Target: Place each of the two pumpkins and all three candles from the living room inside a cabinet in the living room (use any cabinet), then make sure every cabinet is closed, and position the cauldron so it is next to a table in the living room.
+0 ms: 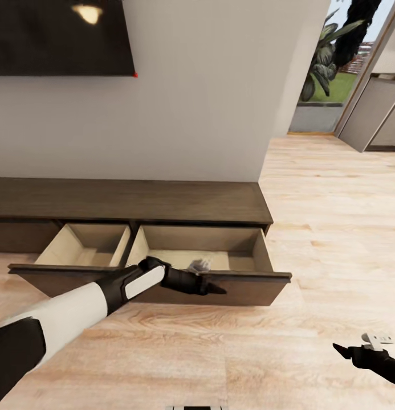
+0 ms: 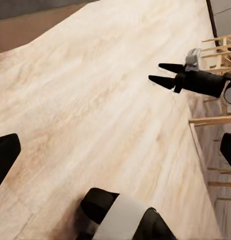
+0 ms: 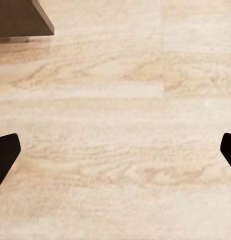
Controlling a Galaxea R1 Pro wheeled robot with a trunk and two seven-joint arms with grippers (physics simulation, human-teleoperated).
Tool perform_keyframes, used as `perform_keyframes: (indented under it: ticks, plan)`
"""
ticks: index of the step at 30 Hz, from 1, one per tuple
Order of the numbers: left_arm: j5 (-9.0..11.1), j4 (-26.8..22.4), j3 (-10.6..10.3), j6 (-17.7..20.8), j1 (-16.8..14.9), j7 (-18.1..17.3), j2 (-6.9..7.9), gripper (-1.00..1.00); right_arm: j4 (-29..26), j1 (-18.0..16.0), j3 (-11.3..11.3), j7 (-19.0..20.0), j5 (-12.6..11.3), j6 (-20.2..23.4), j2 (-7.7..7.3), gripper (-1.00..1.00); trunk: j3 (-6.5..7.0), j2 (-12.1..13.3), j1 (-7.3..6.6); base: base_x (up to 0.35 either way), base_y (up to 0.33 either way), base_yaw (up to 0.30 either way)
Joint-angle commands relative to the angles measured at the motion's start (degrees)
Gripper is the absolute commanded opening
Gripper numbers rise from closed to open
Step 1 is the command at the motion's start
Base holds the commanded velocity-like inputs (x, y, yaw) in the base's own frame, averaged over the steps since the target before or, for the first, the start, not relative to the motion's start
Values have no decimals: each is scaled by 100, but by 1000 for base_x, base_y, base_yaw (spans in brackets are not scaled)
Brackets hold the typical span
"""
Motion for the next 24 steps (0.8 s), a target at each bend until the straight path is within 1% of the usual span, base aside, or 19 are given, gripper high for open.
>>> perform_keyframes:
  ticks: [1,2,3,4,5,6,9,10,11,13,14,17,18,20,21,23,24]
  plan:
    - [4,186,-123,-5,88,-7,0,100,1,0,1,1,0,-1,0,100,19,41,-23,0,0,0]
    - [5,451,-449,-26,275,-8,5,100,1,0,5,2,5,17,66,100,37,82,-45,0,0,0]
    - [5,836,-765,-61,539,6,-7,100,5,0,10,-3,26,38,196,100,55,122,-67,0,0,0]
    - [5,1669,-958,-131,997,18,-43,100,11,0,18,-11,308,60,485,100,73,162,-89,0,0,0]
    - [6,1808,-965,-153,1078,19,-48,100,24,0,19,-18,444,65,574,100,91,202,-111,0,0,0]
    - [6,1865,-968,-165,1118,20,-50,100,33,0,19,-21,518,67,621,100,109,242,-133,0,0,0]
    - [12,2061,-977,-202,1390,30,-54,100,117,0,16,-42,1033,74,903,100,162,362,-198,0,0,0]
    - [13,2080,-977,-206,1440,34,-53,100,134,0,15,-46,1116,75,938,100,180,402,-220,0,0,0]
    - [14,2124,-978,-214,1542,44,-48,100,175,0,14,-51,1266,75,992,100,198,443,-242,0,0,0]
    - [17,2324,-978,-267,1739,105,-52,100,297,0,12,-52,1465,73,1050,100,234,523,-286,0,0,0]
    - [19,2396,-978,-288,1788,129,-52,100,331,0,12,-53,1493,72,1058,100,252,563,-308,0,0,0]
    - [36,2894,-964,-466,2063,229,-55,100,568,0,15,-79,1574,37,1100,100,306,683,-374,0,0,21]
    - [71,3053,-956,-544,2156,243,-55,100,637,0,13,-91,1588,29,1122,100,324,723,-396,0,0,122]
    - [199,3231,-950,-678,2292,256,-56,100,700,0,15,-141,1601,19,1156,100,360,804,-440,0,0,190]
    - [328,3306,-948,-781,2380,265,-56,100,723,0,17,-206,1610,14,1194,100,378,844,-462,0,0,231]
    - [613,3395,-945,-994,2525,283,-48,100,753,0,15,-396,1614,10,1325,100,414,924,-506,0,0,256]
    - [675,3409,-945,-1039,2552,290,-43,100,763,0,15,-453,1615,9,1363,100,432,964,-528,0,0,267]
